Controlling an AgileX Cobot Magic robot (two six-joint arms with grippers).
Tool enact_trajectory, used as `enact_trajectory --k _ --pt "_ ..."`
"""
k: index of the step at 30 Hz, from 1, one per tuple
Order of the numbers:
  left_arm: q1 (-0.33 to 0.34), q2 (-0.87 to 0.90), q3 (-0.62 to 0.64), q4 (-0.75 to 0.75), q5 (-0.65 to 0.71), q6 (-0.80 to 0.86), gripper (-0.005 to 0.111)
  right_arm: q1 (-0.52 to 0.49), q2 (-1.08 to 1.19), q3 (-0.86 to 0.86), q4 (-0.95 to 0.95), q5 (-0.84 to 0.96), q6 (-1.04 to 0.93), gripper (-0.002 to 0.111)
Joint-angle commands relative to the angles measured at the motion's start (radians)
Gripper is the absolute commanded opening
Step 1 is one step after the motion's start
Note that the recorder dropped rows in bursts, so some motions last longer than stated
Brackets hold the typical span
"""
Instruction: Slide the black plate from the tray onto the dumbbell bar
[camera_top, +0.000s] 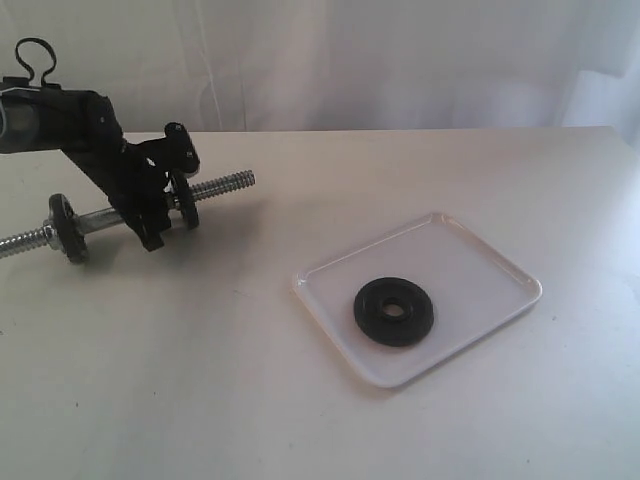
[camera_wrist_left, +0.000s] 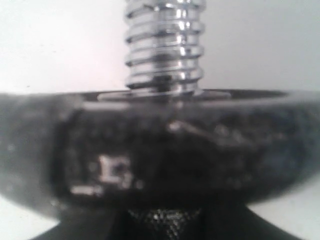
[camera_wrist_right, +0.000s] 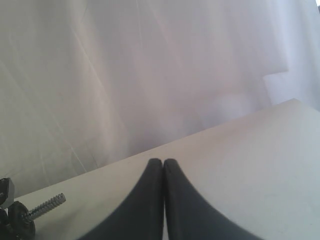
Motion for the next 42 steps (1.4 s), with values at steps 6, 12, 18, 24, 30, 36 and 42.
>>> enact_trajectory --k 6,12,18,24,30,36,42 --pt "0.033 0.067 -0.085 0.017 -0.013 0.038 0.0 0.004 -0.006 0.007 -0.005 -0.007 -0.002 0.0" --pt "0.033 0.092 -0.095 0.017 -0.02 0.048 0.0 0.004 -0.006 0.007 -0.005 -0.007 -0.002 0.0" --pt "0.033 0.092 -0.095 0.022 -0.02 0.05 0.0 0.004 -0.006 0.007 -0.005 -0.007 -0.002 0.0" --pt "0.033 0.092 -0.095 0.017 -0.019 0.048 0.0 0.004 -0.006 0.007 -0.005 -0.007 -0.002 0.0" --pt "0.033 0.092 -0.095 0.017 -0.019 0.046 0.0 0.004 -0.006 0.007 -0.005 -0.007 -0.002 0.0" --pt "0.033 0.092 -0.095 0.017 -0.019 0.046 0.0 0.004 -0.006 0.007 0.025 -0.113 0.062 0.0" --pt "0.033 0.092 -0.095 0.017 -0.019 0.046 0.0 0.004 -0.006 0.007 0.042 -0.316 0.172 0.0"
